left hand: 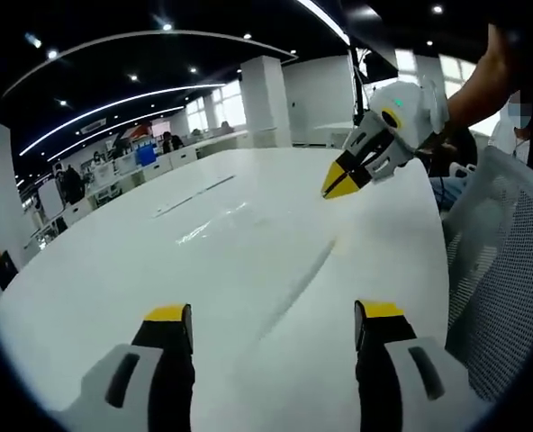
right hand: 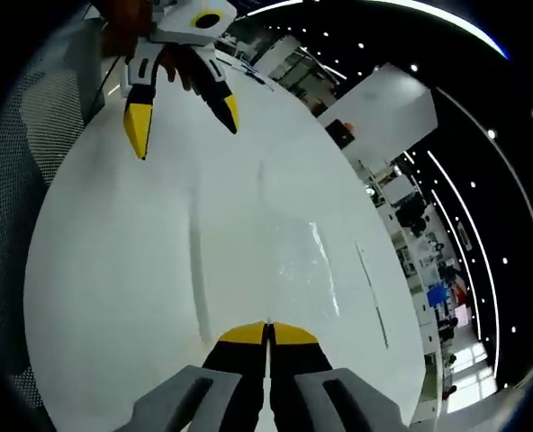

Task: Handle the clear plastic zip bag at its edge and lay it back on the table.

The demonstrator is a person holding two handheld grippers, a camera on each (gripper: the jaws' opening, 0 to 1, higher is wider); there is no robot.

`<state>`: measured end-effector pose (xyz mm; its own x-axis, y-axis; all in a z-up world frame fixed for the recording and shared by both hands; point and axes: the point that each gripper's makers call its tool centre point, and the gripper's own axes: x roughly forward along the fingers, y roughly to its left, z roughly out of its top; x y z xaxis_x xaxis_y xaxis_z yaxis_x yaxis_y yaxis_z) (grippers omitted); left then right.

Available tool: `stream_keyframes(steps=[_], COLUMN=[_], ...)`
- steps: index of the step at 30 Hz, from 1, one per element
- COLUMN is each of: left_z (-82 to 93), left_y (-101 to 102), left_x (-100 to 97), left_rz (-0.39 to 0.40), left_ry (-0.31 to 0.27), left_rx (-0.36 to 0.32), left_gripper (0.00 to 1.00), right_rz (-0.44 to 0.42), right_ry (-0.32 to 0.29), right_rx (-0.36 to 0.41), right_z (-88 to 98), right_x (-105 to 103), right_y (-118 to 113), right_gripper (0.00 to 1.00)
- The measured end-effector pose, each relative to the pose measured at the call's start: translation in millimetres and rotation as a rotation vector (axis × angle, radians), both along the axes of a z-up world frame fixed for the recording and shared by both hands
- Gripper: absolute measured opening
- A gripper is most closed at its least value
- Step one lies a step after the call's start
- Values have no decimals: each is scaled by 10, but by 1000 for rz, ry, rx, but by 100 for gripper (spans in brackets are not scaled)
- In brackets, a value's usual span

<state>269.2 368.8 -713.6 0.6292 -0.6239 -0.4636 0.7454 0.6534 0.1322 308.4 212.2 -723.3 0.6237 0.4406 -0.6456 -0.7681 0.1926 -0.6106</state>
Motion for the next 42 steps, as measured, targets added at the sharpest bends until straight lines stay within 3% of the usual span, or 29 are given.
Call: stream_keyframes(steps=[9,20,31,34,36,42], left_z=[148,247,211,181,179,153], left_y=[-175,-292,-329,-291,-301,-334], left_x=[-42,-25,-11,22,19,22], left_rz=[-63,-156,-252,-274,-284,-318], left_ry=[-35,-78,-112,-139,-143,-153], left_rx=[20,78,171,238,243,285], left_gripper=[67,57,40,30,26,23], right_rz=[-13,17,46,47,47,50], right_ry=[20,27,33,37,42,46], right_rx=[31,16,-9,-13,-13,-15], right_z=[65,55,42,39,37,33], right_x=[-148,-284,-368,-379,-389,-417], right_y=[-40,20,46,47,52,65], right_gripper=[0,0,0,0,0,0])
